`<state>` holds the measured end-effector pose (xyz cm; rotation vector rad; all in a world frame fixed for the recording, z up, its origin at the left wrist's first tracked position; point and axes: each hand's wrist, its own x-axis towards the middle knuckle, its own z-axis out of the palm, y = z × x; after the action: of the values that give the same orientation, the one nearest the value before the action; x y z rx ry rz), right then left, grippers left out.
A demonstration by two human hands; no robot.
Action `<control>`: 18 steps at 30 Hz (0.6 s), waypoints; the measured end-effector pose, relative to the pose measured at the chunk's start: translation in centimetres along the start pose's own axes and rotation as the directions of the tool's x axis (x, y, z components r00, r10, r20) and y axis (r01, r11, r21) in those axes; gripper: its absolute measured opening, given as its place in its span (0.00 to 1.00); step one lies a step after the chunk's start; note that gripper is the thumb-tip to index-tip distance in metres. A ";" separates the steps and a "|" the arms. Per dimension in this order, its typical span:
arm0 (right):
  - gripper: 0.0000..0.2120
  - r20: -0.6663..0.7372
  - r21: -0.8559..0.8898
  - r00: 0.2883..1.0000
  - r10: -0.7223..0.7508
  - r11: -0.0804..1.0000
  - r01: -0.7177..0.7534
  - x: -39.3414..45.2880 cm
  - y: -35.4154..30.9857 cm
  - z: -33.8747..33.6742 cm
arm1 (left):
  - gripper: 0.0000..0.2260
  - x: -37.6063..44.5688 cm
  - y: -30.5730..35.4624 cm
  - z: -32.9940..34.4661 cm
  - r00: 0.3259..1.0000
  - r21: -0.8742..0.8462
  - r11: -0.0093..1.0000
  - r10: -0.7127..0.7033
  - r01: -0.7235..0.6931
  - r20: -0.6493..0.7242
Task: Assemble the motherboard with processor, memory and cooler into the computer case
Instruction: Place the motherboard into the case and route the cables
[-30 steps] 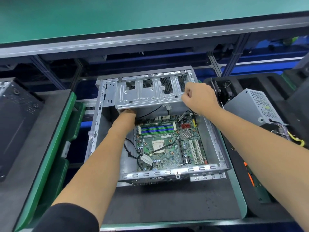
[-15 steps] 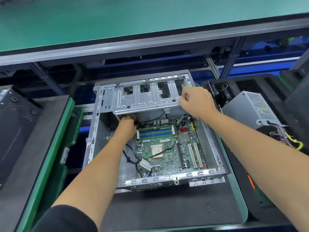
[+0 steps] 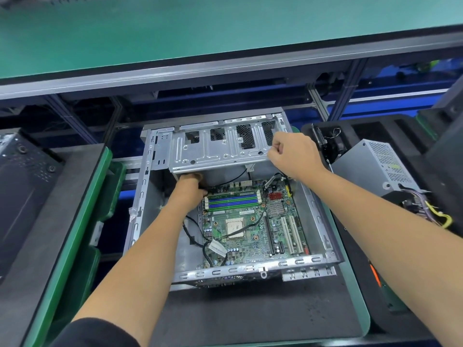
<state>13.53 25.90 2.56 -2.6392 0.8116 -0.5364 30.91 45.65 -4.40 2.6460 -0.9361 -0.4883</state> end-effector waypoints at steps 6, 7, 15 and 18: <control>0.06 -0.006 0.006 1.000 -0.001 1.000 0.001 0.0 0.1 0.0 | 0.22 0.0 -0.2 -0.1 0.999 0.027 0.999 0.035 -0.035 0.012; 0.06 -0.003 0.005 1.000 0.000 1.000 0.000 0.0 0.1 0.0 | 0.22 0.0 -0.3 -0.1 0.999 0.035 0.999 0.037 -0.038 0.016; 0.06 -0.007 0.014 1.000 0.001 1.000 -0.001 0.0 0.1 0.1 | 0.14 0.2 -0.7 0.1 0.993 0.143 0.984 0.099 -0.108 0.070; 0.06 -0.007 0.016 1.000 0.003 1.000 -0.003 0.0 0.1 0.1 | 0.13 0.3 -0.9 0.1 0.991 0.154 0.981 0.102 -0.115 0.088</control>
<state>13.50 25.85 2.46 -2.6227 0.8101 -0.5492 31.57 46.05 -4.89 2.7137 -1.1830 -0.5172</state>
